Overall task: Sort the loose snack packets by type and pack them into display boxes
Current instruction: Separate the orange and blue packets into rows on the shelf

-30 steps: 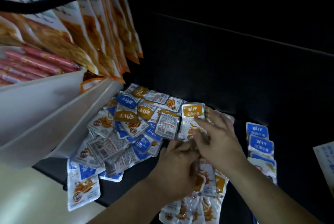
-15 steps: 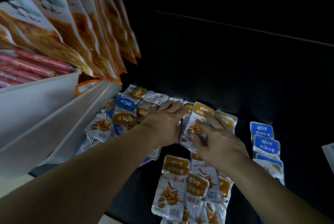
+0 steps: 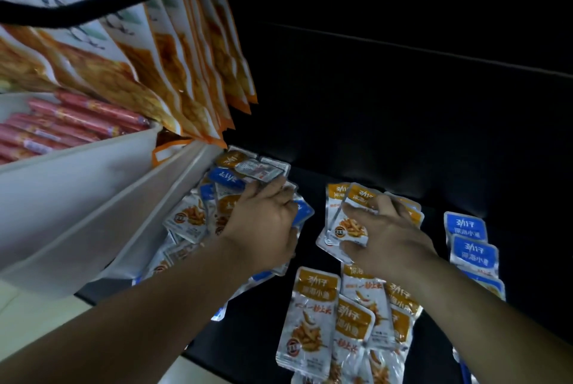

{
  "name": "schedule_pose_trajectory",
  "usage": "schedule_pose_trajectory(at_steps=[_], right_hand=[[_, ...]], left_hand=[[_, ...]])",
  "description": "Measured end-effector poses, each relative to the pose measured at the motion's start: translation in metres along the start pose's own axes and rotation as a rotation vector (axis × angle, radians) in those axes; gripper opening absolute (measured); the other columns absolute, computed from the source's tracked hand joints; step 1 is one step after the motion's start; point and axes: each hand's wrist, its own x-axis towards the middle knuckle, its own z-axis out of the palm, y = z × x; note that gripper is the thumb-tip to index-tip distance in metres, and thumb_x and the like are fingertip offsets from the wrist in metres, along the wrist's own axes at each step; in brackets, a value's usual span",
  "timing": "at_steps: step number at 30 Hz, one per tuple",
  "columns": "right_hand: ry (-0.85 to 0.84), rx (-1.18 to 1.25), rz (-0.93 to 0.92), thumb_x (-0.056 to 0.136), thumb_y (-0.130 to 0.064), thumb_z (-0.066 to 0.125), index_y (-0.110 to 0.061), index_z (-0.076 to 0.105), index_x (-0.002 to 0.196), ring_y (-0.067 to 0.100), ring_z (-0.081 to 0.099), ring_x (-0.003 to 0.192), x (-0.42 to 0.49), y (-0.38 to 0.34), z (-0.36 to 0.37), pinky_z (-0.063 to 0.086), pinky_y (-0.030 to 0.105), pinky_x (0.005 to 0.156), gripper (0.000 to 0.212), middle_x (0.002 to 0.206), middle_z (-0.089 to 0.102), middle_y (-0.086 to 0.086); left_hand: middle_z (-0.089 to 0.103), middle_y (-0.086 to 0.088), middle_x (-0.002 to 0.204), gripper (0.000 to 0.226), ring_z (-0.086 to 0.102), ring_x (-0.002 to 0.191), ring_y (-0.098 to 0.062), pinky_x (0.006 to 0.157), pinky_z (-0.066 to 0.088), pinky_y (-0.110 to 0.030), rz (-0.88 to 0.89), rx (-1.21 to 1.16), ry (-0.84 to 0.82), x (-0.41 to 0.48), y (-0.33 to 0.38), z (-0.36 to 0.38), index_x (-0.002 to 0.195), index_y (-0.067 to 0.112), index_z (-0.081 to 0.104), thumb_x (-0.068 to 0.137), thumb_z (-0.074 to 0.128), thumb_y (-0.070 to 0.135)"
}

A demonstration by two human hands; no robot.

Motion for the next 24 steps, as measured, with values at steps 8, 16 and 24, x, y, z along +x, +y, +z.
schedule_pose_trajectory(at_steps=[8, 16, 24], right_hand=[[0.100, 0.027, -0.007, 0.098, -0.065, 0.043, -0.053, 0.022, 0.156, 0.020, -0.013, 0.157, -0.011, 0.000, 0.014, 0.001, 0.060, 0.126, 0.064, 0.169, 0.006, -0.015], [0.286, 0.193, -0.109, 0.097, -0.046, 0.060, -0.036, 0.055, 0.145, 0.019, 0.007, 0.157, -0.021, -0.008, 0.017, 0.015, 0.047, 0.127, 0.049, 0.164, 0.031, -0.006], [0.341, 0.685, -0.140, 0.092, -0.040, 0.069, -0.047, 0.050, 0.142, -0.014, 0.037, 0.133, -0.050, -0.021, -0.007, 0.040, 0.022, 0.108, 0.054, 0.140, 0.043, -0.035]], left_hand=[[0.068, 0.000, 0.112, 0.029, 0.067, 0.097, -0.025, 0.083, 0.053, -0.038, -0.041, -0.010, 0.085, 0.002, 0.011, -0.003, 0.108, 0.019, 0.073, 0.079, 0.076, 0.020], [0.062, -0.002, 0.132, 0.041, 0.052, 0.125, -0.025, 0.099, 0.047, -0.039, -0.087, 0.034, 0.135, -0.004, 0.007, -0.003, 0.126, 0.016, 0.066, 0.086, 0.059, 0.006], [0.063, -0.002, 0.068, 0.006, 0.058, 0.057, -0.023, 0.054, 0.037, -0.029, -0.223, -0.288, 0.768, -0.040, 0.006, -0.078, 0.096, 0.011, 0.068, 0.097, 0.063, 0.008]])
